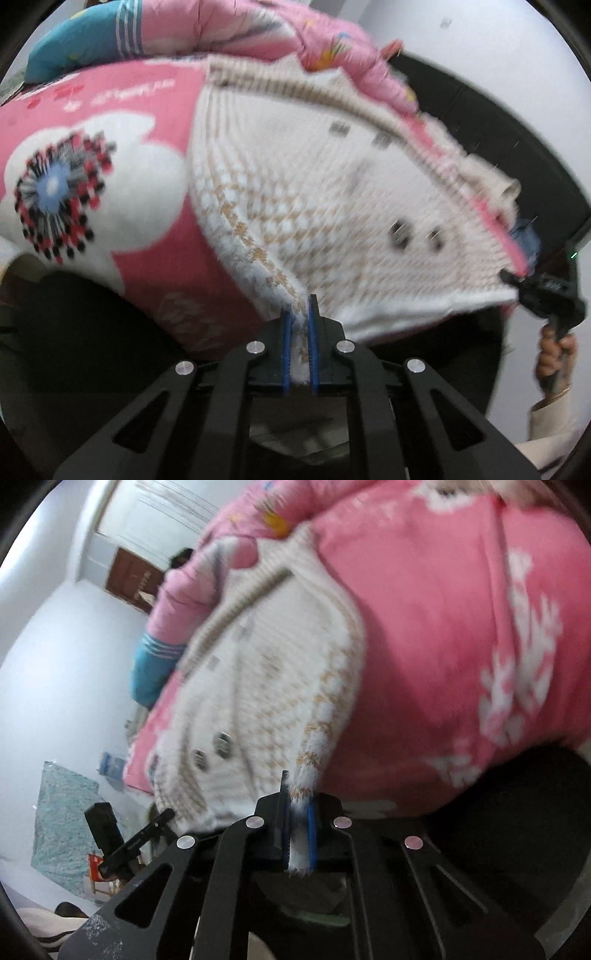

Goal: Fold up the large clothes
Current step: 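Grasp the cardigan hem with the left tool while the right tool grasps the hem, then lift the hem with both tools and fold it toward the collar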

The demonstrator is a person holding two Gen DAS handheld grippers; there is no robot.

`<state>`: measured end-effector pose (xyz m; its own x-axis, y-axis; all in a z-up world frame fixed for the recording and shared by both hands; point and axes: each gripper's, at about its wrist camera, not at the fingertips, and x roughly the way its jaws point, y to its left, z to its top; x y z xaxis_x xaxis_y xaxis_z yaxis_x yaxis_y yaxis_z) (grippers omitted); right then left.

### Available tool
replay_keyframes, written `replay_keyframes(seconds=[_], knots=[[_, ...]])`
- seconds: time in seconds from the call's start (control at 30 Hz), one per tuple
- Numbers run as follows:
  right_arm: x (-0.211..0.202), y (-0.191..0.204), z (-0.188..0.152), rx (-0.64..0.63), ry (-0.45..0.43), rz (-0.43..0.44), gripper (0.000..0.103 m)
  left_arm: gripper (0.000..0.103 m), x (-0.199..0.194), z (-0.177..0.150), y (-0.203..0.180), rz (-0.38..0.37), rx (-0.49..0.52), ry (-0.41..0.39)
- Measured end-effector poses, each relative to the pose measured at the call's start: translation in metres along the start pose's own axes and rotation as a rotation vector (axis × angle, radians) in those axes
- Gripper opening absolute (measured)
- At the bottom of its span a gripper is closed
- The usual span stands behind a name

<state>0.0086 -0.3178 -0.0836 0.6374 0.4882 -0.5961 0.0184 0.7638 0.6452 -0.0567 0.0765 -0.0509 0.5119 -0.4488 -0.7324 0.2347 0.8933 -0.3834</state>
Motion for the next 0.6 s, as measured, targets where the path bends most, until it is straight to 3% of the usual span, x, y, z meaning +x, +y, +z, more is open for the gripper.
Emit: replay_keyframes(seconds=[0.13, 0.23, 0.47, 0.6], knots=[[0.001, 0.029, 0.027, -0.032, -0.067, 0.060, 0.005, 0.007, -0.034, 0.030, -0.003, -0.109, -0.062, -0.123], [0.005, 0.042, 0.059, -0.058, -0.106, 0.084, 0.005, 0.007, -0.043, 0.053, -0.006, -0.136, -0.068, -0.182], [0.039, 0.059, 0.142, -0.067, -0.150, 0.122, 0.005, 0.007, -0.026, 0.128, 0.008, -0.113, -0.102, -0.257], [0.060, 0.043, 0.183, -0.029, -0.144, 0.141, 0.005, 0.007, 0.000, 0.171, 0.033, -0.077, -0.137, -0.250]])
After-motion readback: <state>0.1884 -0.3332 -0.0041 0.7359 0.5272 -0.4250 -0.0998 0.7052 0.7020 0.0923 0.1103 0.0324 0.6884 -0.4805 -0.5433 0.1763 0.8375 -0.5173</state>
